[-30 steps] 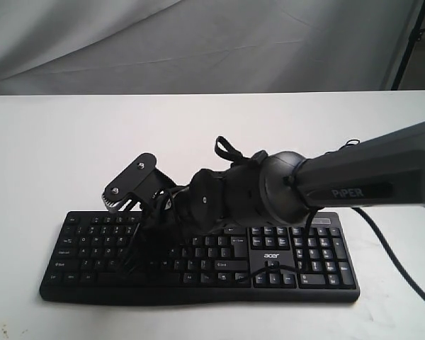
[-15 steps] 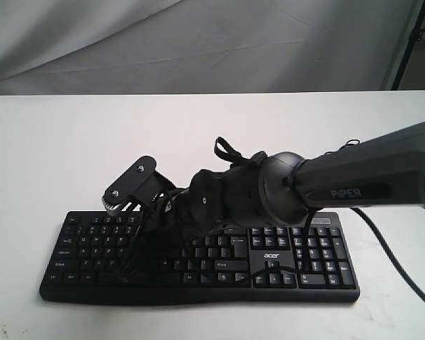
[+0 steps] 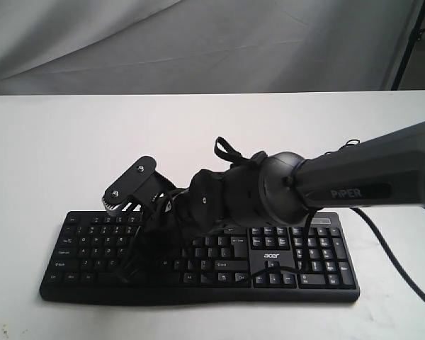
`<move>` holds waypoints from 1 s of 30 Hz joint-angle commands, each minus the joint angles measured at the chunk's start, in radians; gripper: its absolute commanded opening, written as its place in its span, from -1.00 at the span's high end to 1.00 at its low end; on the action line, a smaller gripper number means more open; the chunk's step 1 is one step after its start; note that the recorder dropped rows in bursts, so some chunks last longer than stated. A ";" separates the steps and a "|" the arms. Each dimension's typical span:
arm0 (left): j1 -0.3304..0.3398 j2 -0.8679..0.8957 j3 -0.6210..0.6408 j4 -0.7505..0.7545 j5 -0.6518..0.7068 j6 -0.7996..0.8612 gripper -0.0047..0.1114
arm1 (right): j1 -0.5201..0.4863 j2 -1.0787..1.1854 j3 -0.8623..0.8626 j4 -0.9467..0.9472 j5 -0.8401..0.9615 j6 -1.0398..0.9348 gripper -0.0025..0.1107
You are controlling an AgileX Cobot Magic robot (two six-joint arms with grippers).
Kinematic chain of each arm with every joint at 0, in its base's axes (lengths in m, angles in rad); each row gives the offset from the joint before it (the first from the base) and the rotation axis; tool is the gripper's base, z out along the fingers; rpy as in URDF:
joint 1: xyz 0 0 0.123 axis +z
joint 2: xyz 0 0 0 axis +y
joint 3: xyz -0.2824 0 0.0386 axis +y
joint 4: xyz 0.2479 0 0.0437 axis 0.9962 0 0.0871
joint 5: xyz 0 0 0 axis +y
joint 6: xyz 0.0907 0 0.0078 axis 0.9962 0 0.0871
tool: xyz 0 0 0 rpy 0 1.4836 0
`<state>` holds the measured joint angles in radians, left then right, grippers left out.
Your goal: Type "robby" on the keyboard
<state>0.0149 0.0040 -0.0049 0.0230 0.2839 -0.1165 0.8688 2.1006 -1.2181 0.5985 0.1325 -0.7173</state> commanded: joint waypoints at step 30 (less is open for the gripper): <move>-0.003 -0.004 0.005 -0.009 -0.002 -0.004 0.92 | -0.024 -0.650 0.580 0.088 -0.389 -0.007 0.96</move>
<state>0.0149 0.0040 -0.0049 0.0230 0.2839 -0.1165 0.8489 1.5354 -0.7257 0.6547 -0.1671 -0.7173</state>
